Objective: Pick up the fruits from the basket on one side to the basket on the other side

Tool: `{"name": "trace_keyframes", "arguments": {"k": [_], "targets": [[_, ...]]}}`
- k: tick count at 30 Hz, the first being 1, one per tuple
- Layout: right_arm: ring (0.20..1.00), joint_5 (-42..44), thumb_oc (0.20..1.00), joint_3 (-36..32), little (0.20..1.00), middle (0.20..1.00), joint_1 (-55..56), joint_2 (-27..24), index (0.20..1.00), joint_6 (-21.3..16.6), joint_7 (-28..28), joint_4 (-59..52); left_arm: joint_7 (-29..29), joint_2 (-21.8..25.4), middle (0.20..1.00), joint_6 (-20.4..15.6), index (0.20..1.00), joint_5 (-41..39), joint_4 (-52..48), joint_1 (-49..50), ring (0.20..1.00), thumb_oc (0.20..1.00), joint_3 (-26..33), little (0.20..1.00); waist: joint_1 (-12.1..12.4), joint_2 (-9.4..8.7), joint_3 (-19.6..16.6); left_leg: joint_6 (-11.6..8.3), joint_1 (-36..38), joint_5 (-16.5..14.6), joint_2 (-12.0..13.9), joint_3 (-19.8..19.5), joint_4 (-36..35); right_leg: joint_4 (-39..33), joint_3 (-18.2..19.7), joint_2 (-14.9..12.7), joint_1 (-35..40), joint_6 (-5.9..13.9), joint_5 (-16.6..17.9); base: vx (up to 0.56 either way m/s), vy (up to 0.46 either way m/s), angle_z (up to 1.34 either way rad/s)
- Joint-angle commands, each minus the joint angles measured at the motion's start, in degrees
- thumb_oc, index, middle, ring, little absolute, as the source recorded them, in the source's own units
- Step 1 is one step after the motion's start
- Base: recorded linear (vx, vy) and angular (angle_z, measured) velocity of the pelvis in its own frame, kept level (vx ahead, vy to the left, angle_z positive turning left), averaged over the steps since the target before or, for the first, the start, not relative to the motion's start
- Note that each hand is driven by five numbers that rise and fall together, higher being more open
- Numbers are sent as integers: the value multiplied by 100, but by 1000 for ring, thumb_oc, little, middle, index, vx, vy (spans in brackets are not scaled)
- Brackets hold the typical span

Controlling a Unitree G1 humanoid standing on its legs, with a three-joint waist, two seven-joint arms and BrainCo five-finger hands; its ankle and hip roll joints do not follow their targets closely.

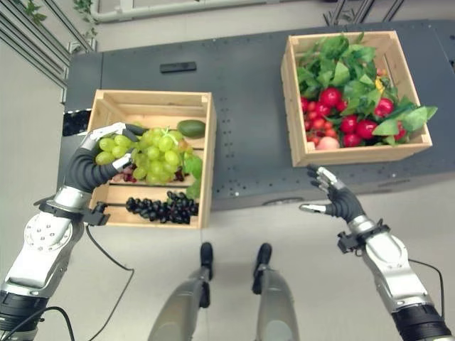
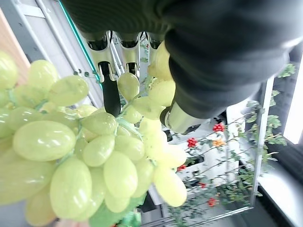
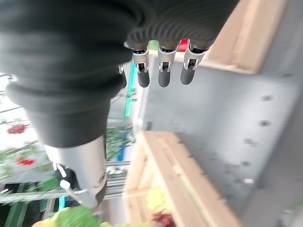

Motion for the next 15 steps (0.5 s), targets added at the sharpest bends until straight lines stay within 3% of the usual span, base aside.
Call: {"name": "trace_keyframes", "arguments": {"k": [1, 7, 15], "targets": [[1000, 319, 1000, 70, 1000, 1000, -159, -187, 1000, -97, 155, -323, -130, -60, 200, -378, 200, -360, -530, -225, 200, 200, -92, 200, -72, -118, -371, 336, 387, -1056, -378, 104, 358, -352, -110, 192, 314, 399, 41, 0, 0, 0], [1000, 211, 1000, 403, 1000, 1000, -784, -373, 1000, -28, 139, -452, -347, -17, 200, -318, 200, -484, -716, -402, 200, 200, -381, 200, -63, -121, -537, 339, 646, -1066, -391, 116, 264, -401, -111, 208, 543, 408, 17, 0, 0, 0], [1000, 584, 1000, 868, 1000, 1000, -1328, -243, 1000, 106, 326, -788, -548, 54, 200, -250, 200, -534, -736, -594, 200, 200, -788, 200, -88, -146, -790, 317, 931, -917, -374, 112, -40, -589, -127, 288, 802, 406, 30, 0, 0, 0]]}}
